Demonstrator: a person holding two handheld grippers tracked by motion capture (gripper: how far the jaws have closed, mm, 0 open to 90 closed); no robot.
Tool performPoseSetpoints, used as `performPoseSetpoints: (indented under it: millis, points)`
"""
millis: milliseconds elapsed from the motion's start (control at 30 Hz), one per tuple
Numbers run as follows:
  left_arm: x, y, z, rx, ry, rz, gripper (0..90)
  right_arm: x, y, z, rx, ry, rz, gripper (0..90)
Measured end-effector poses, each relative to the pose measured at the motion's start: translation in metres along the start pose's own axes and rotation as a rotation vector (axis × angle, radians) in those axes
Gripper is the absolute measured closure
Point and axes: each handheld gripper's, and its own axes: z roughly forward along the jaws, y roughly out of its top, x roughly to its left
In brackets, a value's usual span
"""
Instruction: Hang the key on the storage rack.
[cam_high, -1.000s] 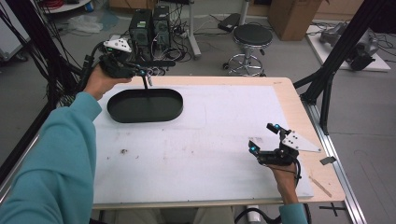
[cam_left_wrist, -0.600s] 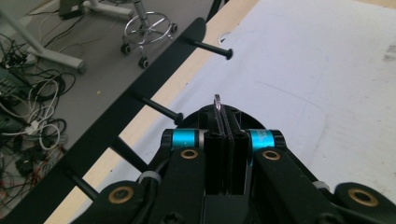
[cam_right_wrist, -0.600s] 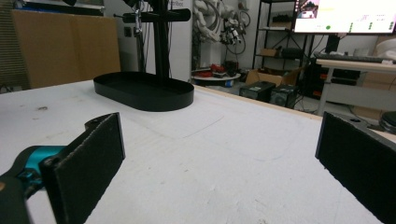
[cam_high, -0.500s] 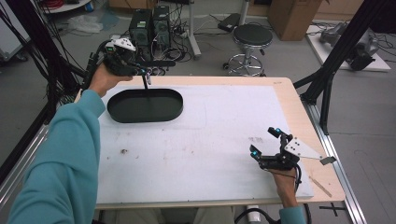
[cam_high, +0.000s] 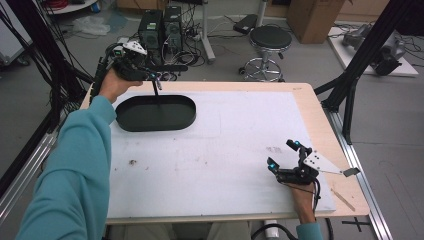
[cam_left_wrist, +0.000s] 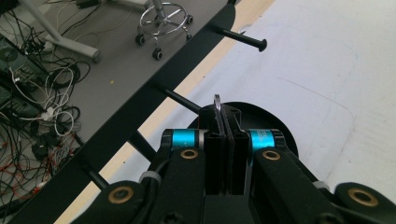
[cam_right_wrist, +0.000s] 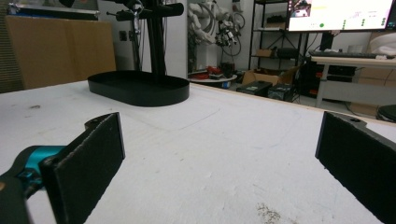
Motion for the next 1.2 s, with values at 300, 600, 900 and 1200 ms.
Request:
performPoseSetpoints:
  millis: [300, 600, 900, 1200]
  points:
    - [0.003, -0.001, 0.003, -0.001, 0.024, -0.012, 88.2, 0.001, -0.002, 0.0, -0.011, -0.001, 0.005, 0.6]
    - [0.002, 0.001, 0.009, 0.0, 0.074, -0.022, 88.1, 0.001, -0.003, -0.002, -0.031, -0.005, -0.001, 0.7]
    - [0.001, 0.001, 0.012, -0.013, 0.124, -0.012, 86.1, 0.001, -0.003, -0.002, -0.033, -0.007, -0.014, 0.6]
    - [-0.004, -0.003, -0.002, -0.236, 0.213, -0.06, 20.5, 0.003, -0.003, -0.002, -0.031, -0.005, -0.018, 0.7]
